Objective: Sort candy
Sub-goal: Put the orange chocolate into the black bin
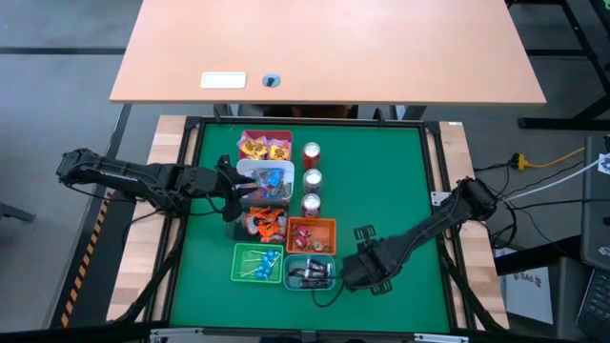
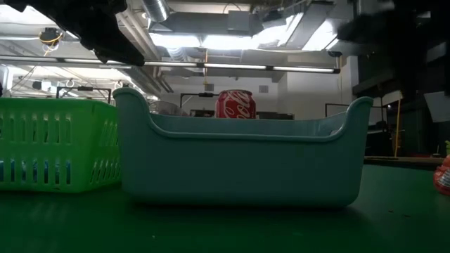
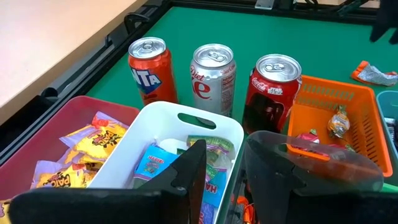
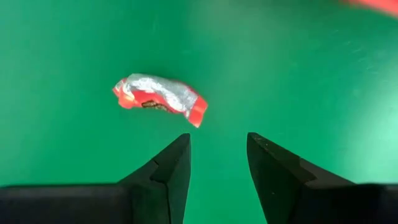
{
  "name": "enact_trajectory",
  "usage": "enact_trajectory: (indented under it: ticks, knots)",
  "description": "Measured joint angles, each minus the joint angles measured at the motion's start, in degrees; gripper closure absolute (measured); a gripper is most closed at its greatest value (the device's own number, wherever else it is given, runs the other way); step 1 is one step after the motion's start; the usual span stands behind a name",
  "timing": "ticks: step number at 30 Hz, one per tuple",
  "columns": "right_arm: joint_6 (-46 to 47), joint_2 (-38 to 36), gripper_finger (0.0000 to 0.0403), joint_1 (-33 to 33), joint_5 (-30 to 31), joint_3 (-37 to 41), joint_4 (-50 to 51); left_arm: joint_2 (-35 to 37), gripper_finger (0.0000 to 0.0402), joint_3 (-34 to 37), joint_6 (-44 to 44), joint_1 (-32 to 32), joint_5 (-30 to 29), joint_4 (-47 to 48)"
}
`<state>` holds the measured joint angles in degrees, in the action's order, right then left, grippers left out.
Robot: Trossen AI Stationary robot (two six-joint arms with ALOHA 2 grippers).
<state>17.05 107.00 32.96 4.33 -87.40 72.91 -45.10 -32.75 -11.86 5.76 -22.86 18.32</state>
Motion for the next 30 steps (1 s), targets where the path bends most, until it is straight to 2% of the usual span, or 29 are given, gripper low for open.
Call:
enact_trajectory:
  ticks: [11, 14, 30]
  knots:
    - [-0.4, 0.0, 0.0248, 0.4, -2.6, 10.0, -13.1, 0.0, 0.0301, 0.0, 0.0, 0.0, 0.0, 0.0]
    - [-1.4, 0.0, 0.0248, 0.4, -4.3, 11.4, -15.4, 0.0, 0.0301, 0.0, 0.0, 0.0, 0.0, 0.0]
    - [-2.5, 0.0, 0.0252, 0.4, -5.0, 16.0, -21.8, 0.0, 0.0301, 0.0, 0.0, 0.0, 0.0, 0.0]
